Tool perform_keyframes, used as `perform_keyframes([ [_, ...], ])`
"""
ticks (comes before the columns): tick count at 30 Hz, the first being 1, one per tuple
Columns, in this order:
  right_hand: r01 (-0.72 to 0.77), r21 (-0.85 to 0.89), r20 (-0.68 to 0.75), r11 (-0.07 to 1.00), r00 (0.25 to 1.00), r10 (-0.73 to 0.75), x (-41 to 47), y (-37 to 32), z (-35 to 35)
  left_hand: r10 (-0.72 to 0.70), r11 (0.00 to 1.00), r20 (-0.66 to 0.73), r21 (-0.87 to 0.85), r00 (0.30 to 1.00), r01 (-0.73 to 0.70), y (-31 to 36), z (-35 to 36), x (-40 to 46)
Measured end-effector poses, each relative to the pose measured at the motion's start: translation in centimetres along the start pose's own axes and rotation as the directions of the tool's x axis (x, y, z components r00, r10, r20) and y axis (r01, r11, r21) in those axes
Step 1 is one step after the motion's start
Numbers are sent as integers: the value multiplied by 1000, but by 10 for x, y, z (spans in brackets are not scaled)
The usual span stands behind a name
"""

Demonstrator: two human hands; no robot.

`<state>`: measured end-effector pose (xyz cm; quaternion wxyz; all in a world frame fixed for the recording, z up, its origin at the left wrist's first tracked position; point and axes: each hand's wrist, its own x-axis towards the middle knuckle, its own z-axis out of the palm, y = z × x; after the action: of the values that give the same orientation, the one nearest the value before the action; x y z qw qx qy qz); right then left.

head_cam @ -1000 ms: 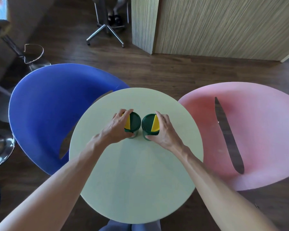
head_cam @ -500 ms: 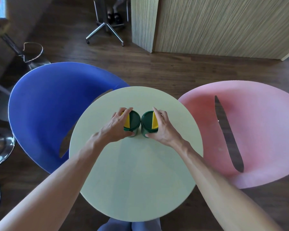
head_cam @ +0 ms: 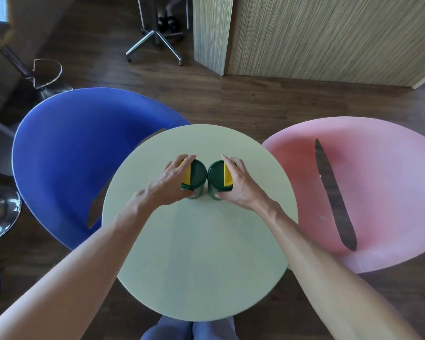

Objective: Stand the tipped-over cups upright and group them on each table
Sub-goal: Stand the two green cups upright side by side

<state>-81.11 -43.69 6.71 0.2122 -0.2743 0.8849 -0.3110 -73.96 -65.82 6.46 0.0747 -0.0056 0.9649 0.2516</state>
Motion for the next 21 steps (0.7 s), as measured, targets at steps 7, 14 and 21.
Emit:
perform_keyframes([
  [7,-29,28,-28,999,999,29,-7,-3,2,-21,996,-35,81,999,23,11,-2,-15],
  [14,-66,9,-283,998,957,66,-69,3,30,155,980,-338,175,928,-99,35,32,-83],
  [21,-311,192,-383,931,849,363,-178,18,90,149,987,-164,-29,975,-156,63,90,-124],
])
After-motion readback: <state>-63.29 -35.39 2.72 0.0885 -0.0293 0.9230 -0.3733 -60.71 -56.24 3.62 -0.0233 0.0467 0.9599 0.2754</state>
